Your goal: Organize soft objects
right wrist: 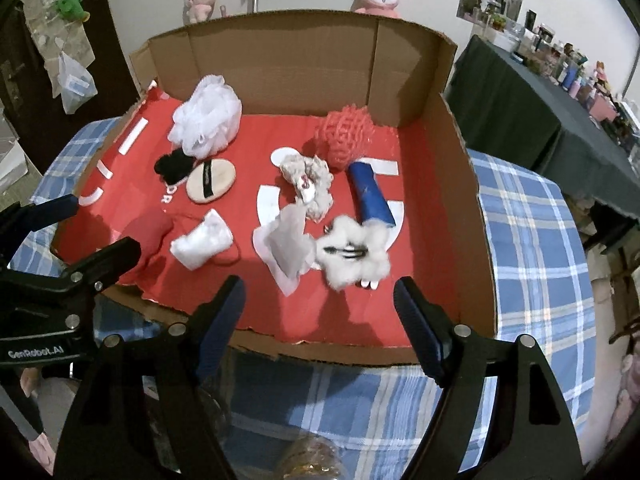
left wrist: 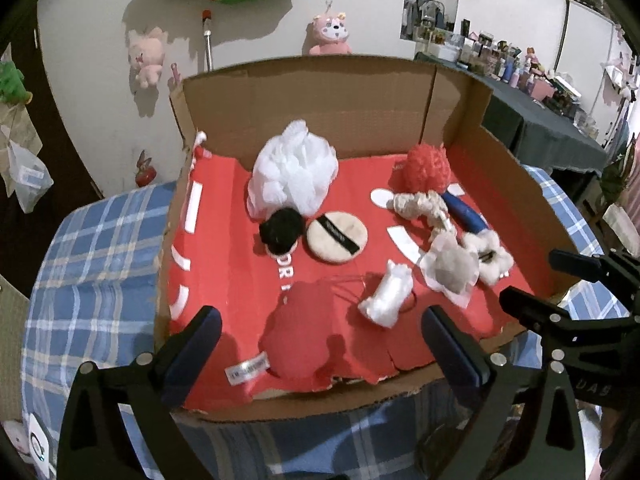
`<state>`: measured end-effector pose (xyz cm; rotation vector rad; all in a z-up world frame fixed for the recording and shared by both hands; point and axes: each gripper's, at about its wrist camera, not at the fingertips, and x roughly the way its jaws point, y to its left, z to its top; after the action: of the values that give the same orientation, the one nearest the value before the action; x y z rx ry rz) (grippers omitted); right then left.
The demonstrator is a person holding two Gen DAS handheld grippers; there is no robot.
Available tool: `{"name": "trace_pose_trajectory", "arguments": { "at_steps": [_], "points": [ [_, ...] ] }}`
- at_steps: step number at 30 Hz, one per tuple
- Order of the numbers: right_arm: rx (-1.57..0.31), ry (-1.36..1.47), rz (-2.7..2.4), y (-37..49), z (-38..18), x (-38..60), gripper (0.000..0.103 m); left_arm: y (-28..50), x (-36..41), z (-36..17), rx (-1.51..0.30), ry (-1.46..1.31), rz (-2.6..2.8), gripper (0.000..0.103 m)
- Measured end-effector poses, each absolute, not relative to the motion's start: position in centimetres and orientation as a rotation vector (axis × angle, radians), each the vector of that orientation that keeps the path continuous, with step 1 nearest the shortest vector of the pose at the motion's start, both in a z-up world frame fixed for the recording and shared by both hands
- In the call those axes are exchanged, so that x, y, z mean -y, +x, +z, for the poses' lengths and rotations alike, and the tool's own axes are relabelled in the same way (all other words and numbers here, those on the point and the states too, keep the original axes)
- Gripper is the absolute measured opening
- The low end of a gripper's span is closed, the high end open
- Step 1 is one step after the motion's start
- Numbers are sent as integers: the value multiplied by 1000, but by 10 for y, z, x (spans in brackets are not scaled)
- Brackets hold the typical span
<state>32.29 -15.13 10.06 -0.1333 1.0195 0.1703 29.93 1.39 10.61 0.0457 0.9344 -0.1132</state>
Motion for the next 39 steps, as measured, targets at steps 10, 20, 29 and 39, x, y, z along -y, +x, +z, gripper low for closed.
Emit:
{"name": "trace_pose_trajectory", "arguments": {
  "at_steps": [10,20,29,39],
  "points": [
    [-1041,-113,147,323,90,157,76,296,-20,88,-999,4,-79,102],
    [-1043,-103,131,322,87,162,76,299,-23,83,-1023,-22,-53,102],
    [-1056,-90,135,322,86,165,76,301,-27,80,-1039,-40,-35,102],
    [-1059,-93,135,322,85,164,76,302,-26,79,-1048,-22,-22,102]
  ]
}}
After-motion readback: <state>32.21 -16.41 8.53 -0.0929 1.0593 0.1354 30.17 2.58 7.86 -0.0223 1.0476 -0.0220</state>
